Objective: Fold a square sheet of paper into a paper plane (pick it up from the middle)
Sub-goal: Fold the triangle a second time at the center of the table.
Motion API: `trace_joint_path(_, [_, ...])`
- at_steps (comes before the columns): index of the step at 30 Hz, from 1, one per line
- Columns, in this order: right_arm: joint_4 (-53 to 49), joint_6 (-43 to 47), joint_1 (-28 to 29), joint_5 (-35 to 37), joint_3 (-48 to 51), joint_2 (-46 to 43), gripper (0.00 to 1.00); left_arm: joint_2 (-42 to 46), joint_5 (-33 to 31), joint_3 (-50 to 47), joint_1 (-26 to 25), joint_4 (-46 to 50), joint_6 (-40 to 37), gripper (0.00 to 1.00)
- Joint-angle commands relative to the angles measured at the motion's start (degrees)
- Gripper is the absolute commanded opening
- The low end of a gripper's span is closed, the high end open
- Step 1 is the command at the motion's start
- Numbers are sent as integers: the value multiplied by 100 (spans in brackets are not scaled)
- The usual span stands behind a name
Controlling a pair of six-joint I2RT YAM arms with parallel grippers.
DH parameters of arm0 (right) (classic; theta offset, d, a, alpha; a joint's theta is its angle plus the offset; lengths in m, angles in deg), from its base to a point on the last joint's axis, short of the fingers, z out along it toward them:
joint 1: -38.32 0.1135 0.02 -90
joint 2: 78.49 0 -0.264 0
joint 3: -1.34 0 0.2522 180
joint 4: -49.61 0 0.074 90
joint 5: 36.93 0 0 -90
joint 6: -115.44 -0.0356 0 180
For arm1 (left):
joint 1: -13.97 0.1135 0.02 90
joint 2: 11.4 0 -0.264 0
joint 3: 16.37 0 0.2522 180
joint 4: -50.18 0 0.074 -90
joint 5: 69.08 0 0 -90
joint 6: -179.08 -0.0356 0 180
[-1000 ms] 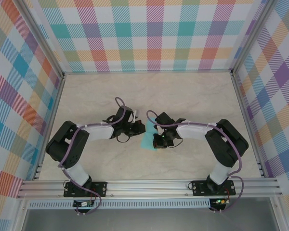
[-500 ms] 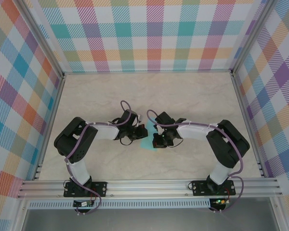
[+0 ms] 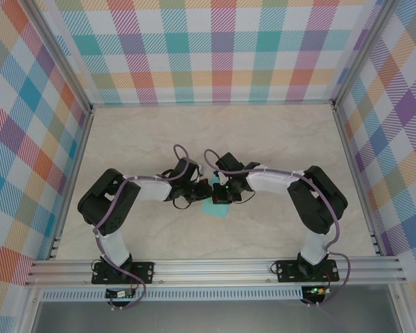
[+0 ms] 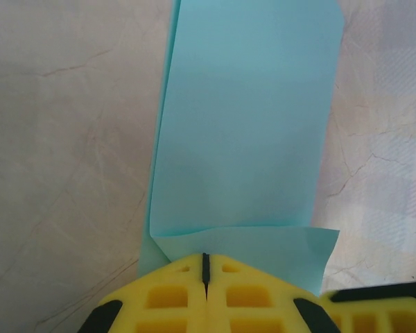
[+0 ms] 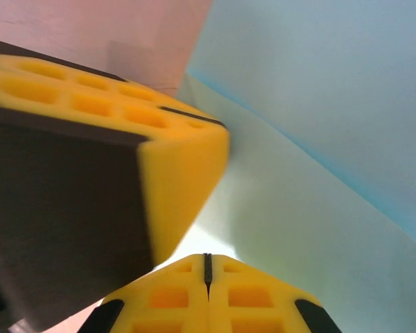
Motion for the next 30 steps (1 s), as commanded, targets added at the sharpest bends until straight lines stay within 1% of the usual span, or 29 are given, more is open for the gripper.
trace_joint_path(1, [-129, 104, 23, 76, 85, 93, 0, -234, -474, 44, -35, 679, -9, 0])
trace_joint_path(8, [-295, 212, 21, 32, 641, -248, 0, -267, -833, 83, -46, 1102, 103, 0])
trace_joint_path(16, [-398, 211, 22, -87, 1181, -698, 0, -349, -881, 58, -71, 1091, 152, 0])
trace_joint_path(22, [-352, 280, 23, -452, 1285, -687, 0, -341, -885, 76, -81, 1109, 140, 0])
trace_joint_path(26, [-393, 293, 23, -393, 1222, -754, 0, -341, -863, 69, -90, 1096, 138, 0])
trace_joint_path(30, [-381, 256, 15, -244, 953, -870, 0, -326, -854, 76, -99, 1095, 140, 0])
